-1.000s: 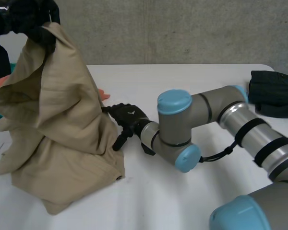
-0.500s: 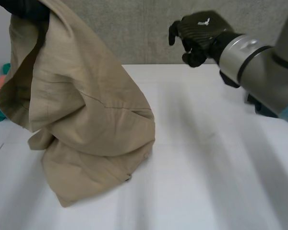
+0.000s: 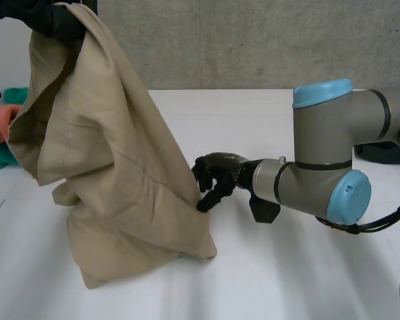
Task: Fold the laundry.
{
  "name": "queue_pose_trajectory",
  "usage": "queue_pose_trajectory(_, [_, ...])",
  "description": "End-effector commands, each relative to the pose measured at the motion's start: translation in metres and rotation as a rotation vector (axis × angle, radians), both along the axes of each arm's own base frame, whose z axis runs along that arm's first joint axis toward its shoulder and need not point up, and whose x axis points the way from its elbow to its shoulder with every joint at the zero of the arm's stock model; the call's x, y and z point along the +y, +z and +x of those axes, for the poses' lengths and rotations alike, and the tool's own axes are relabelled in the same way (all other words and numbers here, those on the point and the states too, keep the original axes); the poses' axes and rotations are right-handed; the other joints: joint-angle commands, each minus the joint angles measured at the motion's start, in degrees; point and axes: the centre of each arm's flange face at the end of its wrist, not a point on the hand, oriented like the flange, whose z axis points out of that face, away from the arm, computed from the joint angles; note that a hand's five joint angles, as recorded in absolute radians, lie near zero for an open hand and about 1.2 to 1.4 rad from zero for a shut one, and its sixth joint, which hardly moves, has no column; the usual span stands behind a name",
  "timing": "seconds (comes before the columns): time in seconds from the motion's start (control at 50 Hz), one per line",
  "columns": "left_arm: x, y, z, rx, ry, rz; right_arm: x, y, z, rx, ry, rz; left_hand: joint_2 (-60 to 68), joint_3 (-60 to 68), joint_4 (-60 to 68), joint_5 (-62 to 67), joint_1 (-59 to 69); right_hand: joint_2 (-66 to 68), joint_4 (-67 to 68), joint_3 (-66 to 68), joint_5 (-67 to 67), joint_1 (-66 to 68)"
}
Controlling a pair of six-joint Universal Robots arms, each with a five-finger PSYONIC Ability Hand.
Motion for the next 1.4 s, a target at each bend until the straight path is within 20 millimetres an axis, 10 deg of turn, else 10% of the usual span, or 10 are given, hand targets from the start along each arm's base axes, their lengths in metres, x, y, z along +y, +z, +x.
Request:
queue_pose_trajectory(0.02, [0.002,0.002,0.001,0.002,0.001,-0.004,-0.022,0.034,-0.016,-0.055,-0.072,-0.099,10.25,10.55,10.14,10.98,13.45,40.68,41.37,40.72,41.38,40.37])
queue_pose_trajectory(0.3, [0.007,0.008,0.004,0.027,0.006,-0.006,-0.001,0.195,-0.092,-0.075,-0.161,-0.659,10.25,10.55,10.14,10.98,13.45,40.68,41.37,40.72,41.38,40.37])
queue_pose_trajectory(0.42, [0.003,0.008,0.005,0.053,0.012,0.012,-0.006,0.207,-0.102,-0.072,-0.197,-0.709,10.25,10.55,10.14,10.98,13.45,40.68,41.37,40.72,41.38,40.37])
queue_pose_trajectory(0.58, [-0.046,-0.024,-0.007,0.042,0.029,0.107,-0.021,0.19,-0.076,-0.069,-0.194,-0.707,8.74,9.04,8.62,9.46,11.94,40.68,41.37,40.72,41.38,40.37])
queue_pose_trajectory(0.86, [-0.233,-0.111,-0.038,0.07,0.216,-0.069,-0.107,0.105,0.017,-0.284,-0.546,-1.131,-2.28,-1.98,-2.4,-1.56,0.92,40.68,41.37,40.72,41.38,40.37])
queue_pose_trajectory(0.94, [-0.253,-0.124,-0.044,0.064,0.253,-0.151,-0.112,0.068,0.042,-0.266,-0.541,-1.295,-58.59,-58.29,-58.7,-57.86,-55.39,-29.32,-28.63,-29.28,-28.62,-29.63])
queue_pose_trajectory(1.04, [-0.249,-0.13,-0.049,0.021,0.287,-0.147,-0.113,0.049,0.042,-0.103,-0.549,-1.28,-58.59,-58.29,-58.7,-57.86,-55.39,-29.32,-28.63,-29.28,-28.62,-29.63])
queue_pose_trajectory(1.2, [-0.231,-0.122,-0.041,-0.051,0.353,-0.133,-0.11,0.083,0.005,-0.075,-0.599,-1.058,-58.59,-58.29,-58.7,-57.86,-55.39,-29.32,-28.63,-29.28,-28.62,-29.63])
queue_pose_trajectory(1.4, [-0.139,-0.127,-0.052,-0.225,0.205,-0.002,-0.074,0.092,-0.037,0.135,-0.351,-0.79,-58.59,-58.29,-58.7,-57.86,-55.39,-29.32,-28.63,-29.28,-28.62,-29.63])
